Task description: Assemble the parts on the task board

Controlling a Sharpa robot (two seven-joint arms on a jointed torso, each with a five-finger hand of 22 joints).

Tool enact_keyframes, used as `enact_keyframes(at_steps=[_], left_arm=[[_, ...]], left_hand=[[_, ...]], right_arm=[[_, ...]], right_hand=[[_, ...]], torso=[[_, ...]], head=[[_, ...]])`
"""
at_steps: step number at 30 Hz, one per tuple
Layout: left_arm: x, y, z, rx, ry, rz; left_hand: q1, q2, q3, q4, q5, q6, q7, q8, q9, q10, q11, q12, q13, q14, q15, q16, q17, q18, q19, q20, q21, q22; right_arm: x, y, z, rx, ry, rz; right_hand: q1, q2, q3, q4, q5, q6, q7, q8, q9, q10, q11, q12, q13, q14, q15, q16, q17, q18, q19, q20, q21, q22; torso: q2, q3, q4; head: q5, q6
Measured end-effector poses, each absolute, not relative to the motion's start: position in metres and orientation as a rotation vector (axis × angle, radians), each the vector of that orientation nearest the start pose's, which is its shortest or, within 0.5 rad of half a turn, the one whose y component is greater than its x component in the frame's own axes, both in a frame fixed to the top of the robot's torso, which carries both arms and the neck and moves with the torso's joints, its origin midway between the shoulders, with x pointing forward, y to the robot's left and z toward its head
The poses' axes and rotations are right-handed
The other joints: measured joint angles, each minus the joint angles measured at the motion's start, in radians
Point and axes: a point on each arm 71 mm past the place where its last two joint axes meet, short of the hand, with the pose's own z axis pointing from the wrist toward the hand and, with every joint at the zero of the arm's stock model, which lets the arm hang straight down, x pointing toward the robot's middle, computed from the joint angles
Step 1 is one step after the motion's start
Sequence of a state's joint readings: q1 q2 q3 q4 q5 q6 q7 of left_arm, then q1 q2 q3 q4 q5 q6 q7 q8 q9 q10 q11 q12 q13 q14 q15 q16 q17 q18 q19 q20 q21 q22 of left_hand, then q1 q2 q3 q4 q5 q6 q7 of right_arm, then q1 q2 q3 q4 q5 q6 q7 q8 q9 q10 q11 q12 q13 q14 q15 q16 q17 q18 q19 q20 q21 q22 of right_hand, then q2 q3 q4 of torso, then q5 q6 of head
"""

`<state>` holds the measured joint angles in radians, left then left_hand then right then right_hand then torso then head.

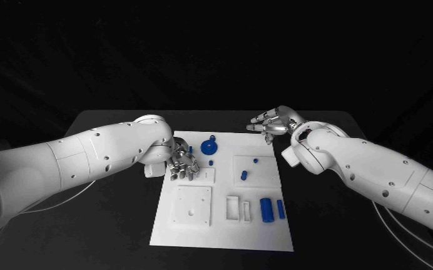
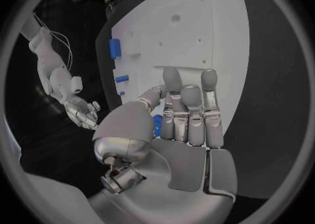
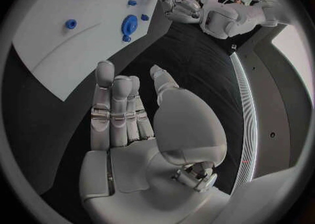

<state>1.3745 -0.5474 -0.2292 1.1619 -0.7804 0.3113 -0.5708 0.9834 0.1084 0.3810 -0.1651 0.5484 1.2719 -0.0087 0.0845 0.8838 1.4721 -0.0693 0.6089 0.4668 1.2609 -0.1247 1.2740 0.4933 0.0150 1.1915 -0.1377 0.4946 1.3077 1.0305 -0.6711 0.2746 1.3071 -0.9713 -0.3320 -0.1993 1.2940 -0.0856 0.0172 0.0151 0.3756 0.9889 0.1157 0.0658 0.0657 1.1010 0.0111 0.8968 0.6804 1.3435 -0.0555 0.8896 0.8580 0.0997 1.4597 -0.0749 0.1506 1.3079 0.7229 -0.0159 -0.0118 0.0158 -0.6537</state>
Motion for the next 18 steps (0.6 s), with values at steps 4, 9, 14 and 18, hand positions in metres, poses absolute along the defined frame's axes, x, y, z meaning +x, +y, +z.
enact_keyframes(at_steps=[4, 9, 14, 18], left_arm=[[0.533, 0.178, -0.226, -0.265, 2.558, -0.331], [0.532, 0.181, -0.226, -0.28, 2.56, -0.338], [0.53, 0.188, -0.223, -0.303, 2.551, -0.347], [0.529, 0.196, -0.214, -0.331, 2.521, -0.364]], left_hand=[[0.0, 0.0, 0.001, -0.001, -0.008, 0.0, 0.0, 0.0, 0.0, 0.0, 0.0, 0.0, 0.0, 0.0, 0.0, 0.0, -0.001, 0.0, 0.0, 0.0, 0.0, 0.0], [0.01, -0.004, 0.003, -0.005, -0.083, 0.0, 0.0, -0.014, -0.024, 0.0, 0.0, 0.0, 0.0, 0.0, 0.0, 0.0, -0.004, 0.0, 0.0, 0.0, 0.0, 0.0], [0.049, -0.037, -0.11, 0.085, -0.344, -0.065, 0.002, -0.016, -0.149, -0.004, 0.002, -0.011, -0.011, 0.0, 0.0, -0.017, -0.016, 0.0, 0.0, 0.0, -0.026, 0.0], [0.088, -0.088, -0.215, 0.182, -0.473, -0.126, 0.043, -0.015, -0.437, -0.009, 0.021, -0.034, -0.038, -0.005, 0.018, -0.051, -0.046, 0.0, 0.014, 0.014, -0.076, 0.0]], right_arm=[[0.534, -0.201, -0.19, 0.644, 1.686, 0.856], [0.534, -0.202, -0.19, 0.644, 1.686, 0.855], [0.534, -0.203, -0.191, 0.645, 1.687, 0.853], [0.534, -0.205, -0.191, 0.646, 1.686, 0.849]], right_hand=[[0.0, 0.0, 0.0, 0.0, 0.0, 0.0, 0.0, 0.0, 0.0, 0.0, 0.0, 0.0, 0.0, 0.0, 0.0, 0.0, 0.0, 0.0, 0.0, 0.0, 0.0, 0.0], [0.0, 0.0, 0.0, 0.0, 0.0, 0.0, 0.0, 0.0, 0.0, 0.0, 0.0, 0.0, 0.0, 0.0, 0.0, 0.0, 0.0, 0.0, 0.0, 0.0, 0.0, 0.0], [0.0, 0.0, 0.0, 0.0, 0.0, 0.0, 0.0, 0.0, 0.0, 0.0, 0.0, 0.0, 0.0, 0.0, 0.0, 0.0, 0.0, 0.0, 0.0, 0.0, 0.0, 0.0], [0.0, 0.0, 0.0, 0.0, 0.0, 0.0, 0.0, 0.0, 0.0, -0.004, 0.004, 0.0, 0.0, 0.0, 0.0, 0.0, -0.001, 0.0, 0.0, 0.0, -0.004, 0.0]], torso=[[0.0, 0.0002, 0.0], [0.0, 0.0003, 0.0], [0.0, 0.0003, -0.0002], [0.0, 0.0003, 0.0]], head=[[0.0, 0.0], [0.0, 0.002], [-0.001, 0.003], [-0.003, 0.003]])
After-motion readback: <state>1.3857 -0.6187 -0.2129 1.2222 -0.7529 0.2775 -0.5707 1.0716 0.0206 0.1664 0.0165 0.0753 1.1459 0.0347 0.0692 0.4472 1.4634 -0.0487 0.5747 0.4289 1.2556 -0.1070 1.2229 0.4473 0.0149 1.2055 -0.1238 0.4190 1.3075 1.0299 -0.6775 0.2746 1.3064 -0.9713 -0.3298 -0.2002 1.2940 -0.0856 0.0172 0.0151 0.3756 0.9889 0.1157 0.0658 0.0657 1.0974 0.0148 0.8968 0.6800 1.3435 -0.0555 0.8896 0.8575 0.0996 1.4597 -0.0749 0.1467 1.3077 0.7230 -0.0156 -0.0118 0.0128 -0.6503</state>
